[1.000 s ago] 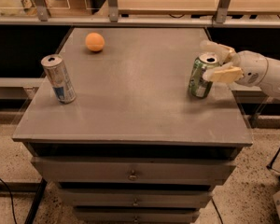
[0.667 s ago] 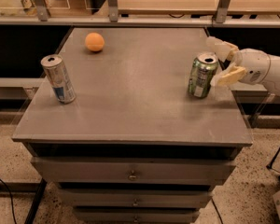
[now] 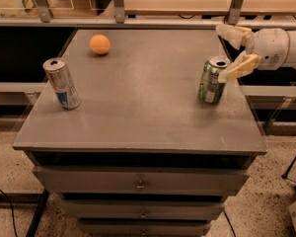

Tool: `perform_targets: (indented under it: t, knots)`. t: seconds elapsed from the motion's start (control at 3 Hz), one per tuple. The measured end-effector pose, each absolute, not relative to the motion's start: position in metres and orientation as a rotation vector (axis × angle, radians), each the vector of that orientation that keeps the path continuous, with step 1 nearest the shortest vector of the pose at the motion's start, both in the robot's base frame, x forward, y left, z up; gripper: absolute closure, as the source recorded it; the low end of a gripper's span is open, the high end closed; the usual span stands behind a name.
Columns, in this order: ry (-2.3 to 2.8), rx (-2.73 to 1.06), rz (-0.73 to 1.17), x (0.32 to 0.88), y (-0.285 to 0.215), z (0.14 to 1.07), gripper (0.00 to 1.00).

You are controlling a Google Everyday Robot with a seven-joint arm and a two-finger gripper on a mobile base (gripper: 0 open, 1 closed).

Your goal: Place green can upright

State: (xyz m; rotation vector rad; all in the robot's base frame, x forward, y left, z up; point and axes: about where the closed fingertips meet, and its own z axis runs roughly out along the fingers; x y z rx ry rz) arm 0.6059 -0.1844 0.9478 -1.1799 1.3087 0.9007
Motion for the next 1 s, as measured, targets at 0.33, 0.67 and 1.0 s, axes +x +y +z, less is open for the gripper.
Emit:
perform_targets:
  t: [0.33,0.67,1.0]
  knots:
    - [1.359,-1.271,0.819,0.602,-0.164,0.962,0.0]
    - [1.412,-1.291,0.75,0.592,-0.145,0.981,0.0]
    - [1.412,-1.291,0.75,0.592,-0.145,0.981,0.0]
